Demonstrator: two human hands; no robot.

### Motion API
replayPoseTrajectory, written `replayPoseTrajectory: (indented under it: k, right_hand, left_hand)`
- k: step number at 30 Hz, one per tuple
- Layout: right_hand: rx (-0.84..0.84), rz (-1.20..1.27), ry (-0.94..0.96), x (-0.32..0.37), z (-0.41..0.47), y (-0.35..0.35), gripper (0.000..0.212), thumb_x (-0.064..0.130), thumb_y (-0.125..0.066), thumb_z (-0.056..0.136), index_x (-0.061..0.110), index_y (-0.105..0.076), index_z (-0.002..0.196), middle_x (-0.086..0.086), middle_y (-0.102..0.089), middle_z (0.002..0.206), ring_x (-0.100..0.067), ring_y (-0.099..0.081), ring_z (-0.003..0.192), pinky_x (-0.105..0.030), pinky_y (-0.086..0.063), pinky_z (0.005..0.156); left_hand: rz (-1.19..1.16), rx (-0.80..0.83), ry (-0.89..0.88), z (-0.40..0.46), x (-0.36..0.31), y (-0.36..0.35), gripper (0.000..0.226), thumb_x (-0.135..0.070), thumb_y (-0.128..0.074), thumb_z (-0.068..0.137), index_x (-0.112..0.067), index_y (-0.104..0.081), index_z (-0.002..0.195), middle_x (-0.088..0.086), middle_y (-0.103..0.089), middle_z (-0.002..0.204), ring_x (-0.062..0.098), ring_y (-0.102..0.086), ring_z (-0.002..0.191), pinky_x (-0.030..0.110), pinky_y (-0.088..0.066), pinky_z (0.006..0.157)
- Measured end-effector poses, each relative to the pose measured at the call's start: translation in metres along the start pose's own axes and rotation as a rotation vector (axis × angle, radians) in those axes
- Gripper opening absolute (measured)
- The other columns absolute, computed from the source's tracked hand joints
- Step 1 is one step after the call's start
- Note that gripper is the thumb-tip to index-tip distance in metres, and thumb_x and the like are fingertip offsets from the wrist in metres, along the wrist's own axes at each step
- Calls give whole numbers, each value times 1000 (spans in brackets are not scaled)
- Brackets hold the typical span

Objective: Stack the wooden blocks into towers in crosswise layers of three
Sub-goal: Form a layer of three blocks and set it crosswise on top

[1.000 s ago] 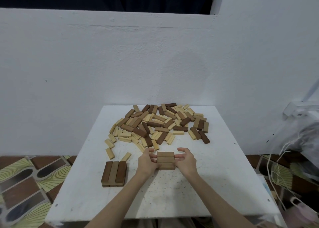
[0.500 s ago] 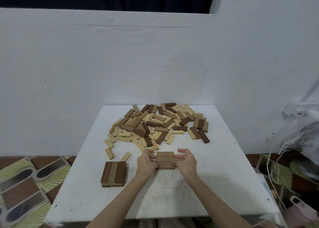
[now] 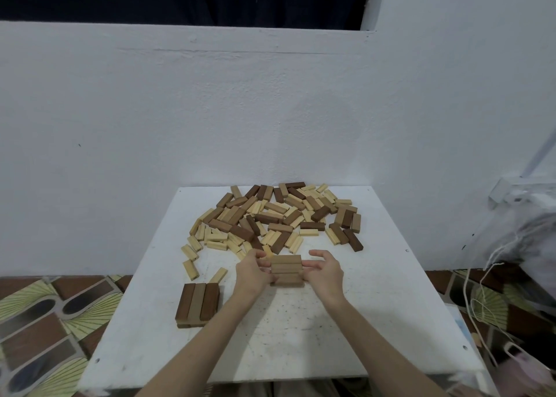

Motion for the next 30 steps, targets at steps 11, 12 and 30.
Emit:
replayPoseTrajectory:
  k: [11, 12, 30]
  right_hand:
    - [62, 108, 94, 52, -21, -25, 41, -8, -69, 77, 17, -56, 107, -3, -66, 93, -11, -61, 80, -9, -43, 55]
    - [74, 106, 99, 54, -25, -31, 41, -8, -70, 76, 16, -55, 107, -4, -66, 94, -11, -60, 81, -8, -43, 56]
    - [155, 95, 63, 47, -70, -110, 41, -7, -68, 78, 18, -55, 108, -5, -66, 99, -12, -61, 84, -9, -45, 54]
  left_hand:
    - [-6, -26, -86, -6, -23, 71, 49, 6, -78, 66, -10, -52, 104, 2, -61, 81, 23, -61, 79, 35, -54, 71]
    - [-9, -31, -82, -7, -21, 79, 49, 7, -78, 65, -8, -53, 105, 2, -61, 81, 23, -61, 79, 34, -54, 70]
    - [-34, -52, 44, -32, 38, 148, 50, 10, -77, 62, -9, -56, 103, 8, -67, 87, 25, -63, 79, 43, -57, 77]
Point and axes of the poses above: each hand's wrist, its own z-axis towards the middle knuckle, its own y-axis out of the back of the hand, x = y × z, the point moved 4 cm from there along z, towards the middle knuckle
